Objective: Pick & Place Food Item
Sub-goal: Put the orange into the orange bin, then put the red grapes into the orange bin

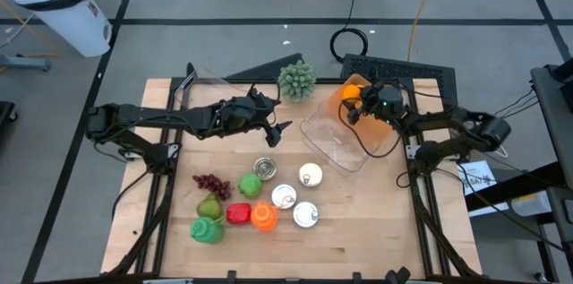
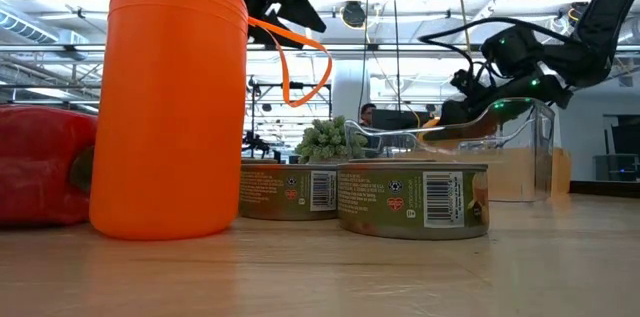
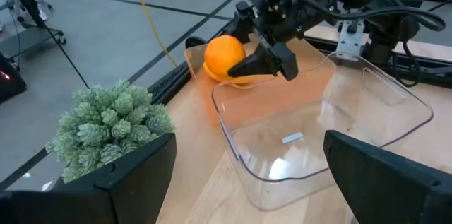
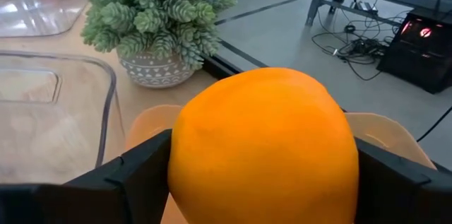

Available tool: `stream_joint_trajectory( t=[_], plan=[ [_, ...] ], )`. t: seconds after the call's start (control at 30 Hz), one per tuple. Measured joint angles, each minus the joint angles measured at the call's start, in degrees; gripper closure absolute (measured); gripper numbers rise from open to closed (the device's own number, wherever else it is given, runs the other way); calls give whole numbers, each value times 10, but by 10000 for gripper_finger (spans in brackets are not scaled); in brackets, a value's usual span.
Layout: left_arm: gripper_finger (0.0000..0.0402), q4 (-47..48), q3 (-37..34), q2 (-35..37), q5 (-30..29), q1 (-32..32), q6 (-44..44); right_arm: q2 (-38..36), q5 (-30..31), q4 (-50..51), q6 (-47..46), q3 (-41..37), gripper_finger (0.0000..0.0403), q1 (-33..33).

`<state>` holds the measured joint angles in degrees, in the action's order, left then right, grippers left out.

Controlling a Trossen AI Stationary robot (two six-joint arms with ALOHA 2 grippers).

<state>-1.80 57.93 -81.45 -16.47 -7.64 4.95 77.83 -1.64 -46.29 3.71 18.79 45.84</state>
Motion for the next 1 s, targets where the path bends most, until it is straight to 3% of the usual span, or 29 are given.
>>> stream_joint_trajectory(
  t=[0.3,0.6,0.83,1.0],
  plan=[
    [34,1,0,0,0,0,-2,1,0,-3,-17,2,32,0],
    [34,3,0,0,0,0,-3,-14,0,-7,-11,2,25,-8],
    [34,3,0,0,0,-1,-7,-93,-4,28,4,2,25,-49],
    [34,3,0,0,0,-1,-13,-179,-45,82,16,2,25,-99]
  ],
)
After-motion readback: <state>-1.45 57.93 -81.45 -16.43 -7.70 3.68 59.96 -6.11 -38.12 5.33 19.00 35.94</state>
